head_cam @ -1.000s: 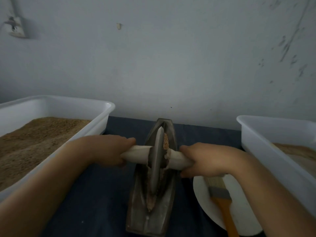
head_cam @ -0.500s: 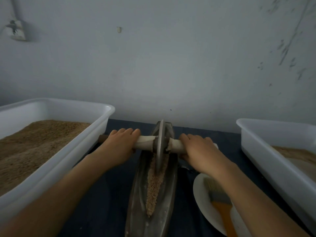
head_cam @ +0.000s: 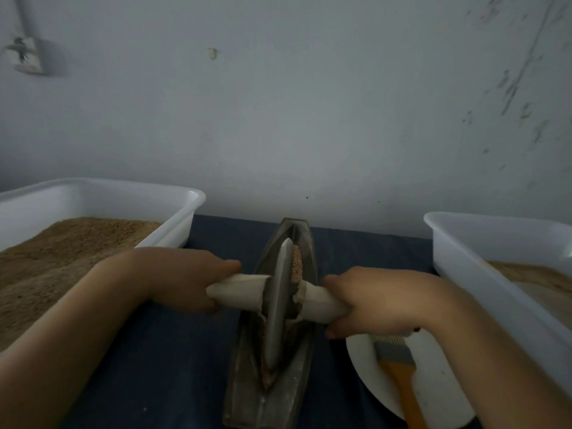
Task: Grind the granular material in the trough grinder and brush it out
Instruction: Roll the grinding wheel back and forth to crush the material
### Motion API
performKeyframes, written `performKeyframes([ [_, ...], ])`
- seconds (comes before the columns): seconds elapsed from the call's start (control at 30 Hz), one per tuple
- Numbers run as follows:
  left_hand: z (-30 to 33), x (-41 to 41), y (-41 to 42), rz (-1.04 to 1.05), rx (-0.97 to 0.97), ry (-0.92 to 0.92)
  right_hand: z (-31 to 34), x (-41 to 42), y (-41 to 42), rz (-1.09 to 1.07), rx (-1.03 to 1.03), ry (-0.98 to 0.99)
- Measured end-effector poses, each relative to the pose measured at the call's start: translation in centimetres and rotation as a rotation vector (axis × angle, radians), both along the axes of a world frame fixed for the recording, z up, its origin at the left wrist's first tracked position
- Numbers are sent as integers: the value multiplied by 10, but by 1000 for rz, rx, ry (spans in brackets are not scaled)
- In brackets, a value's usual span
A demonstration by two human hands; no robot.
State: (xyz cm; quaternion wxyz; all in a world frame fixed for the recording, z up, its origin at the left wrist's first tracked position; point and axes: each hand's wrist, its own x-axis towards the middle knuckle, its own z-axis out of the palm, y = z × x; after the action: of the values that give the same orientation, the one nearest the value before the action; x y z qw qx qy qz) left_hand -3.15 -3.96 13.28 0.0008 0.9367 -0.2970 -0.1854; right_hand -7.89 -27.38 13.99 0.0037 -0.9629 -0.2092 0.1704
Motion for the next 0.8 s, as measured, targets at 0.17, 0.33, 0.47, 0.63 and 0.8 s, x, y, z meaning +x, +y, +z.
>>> performKeyframes([
  [0.17, -19, 19, -7, 79, -75, -155, -21, 26, -1, -90, 1, -226],
  [0.33, -45, 38, -17, 110, -115, -678, -54, 56, -15, -114, 59, -583],
  [0.47, -57, 43, -26, 131, -156, -876, -65, 63, -16, -115, 74, -750],
  [0.63, -47, 40, -18, 100, -111, -703, -51, 52, -13, -84, 29, -598],
  [0.8, -21, 16, -8, 43, -50, -272, -20, 25, -4, -53, 29, -160],
])
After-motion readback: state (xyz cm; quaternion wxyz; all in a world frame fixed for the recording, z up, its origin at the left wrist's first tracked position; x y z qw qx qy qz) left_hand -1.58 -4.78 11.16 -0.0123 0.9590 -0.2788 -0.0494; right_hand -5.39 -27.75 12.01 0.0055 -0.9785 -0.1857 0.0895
